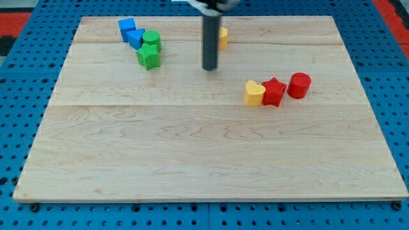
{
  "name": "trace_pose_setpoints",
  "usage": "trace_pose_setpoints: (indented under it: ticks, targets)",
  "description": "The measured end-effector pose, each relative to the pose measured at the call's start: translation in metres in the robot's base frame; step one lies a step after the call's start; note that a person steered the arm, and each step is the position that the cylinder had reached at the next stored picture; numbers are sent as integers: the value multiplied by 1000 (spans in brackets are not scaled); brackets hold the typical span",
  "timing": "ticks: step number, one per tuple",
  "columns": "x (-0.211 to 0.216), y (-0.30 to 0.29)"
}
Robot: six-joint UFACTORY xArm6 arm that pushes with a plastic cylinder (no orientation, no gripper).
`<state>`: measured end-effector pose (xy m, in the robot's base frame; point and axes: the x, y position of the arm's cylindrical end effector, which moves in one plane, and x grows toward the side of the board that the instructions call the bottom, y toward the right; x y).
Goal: Move the yellow hexagon to the top right of green circle
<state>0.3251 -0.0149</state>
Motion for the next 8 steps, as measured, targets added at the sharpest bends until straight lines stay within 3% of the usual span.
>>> trace_pose_setpoints:
  ticks: [2, 4, 5, 6, 7, 8]
  targets:
    - [-85, 109]
    - [-133, 142]
    - [-133, 104]
    - [-119, 26]
    - [-99, 31]
    - [-130, 4]
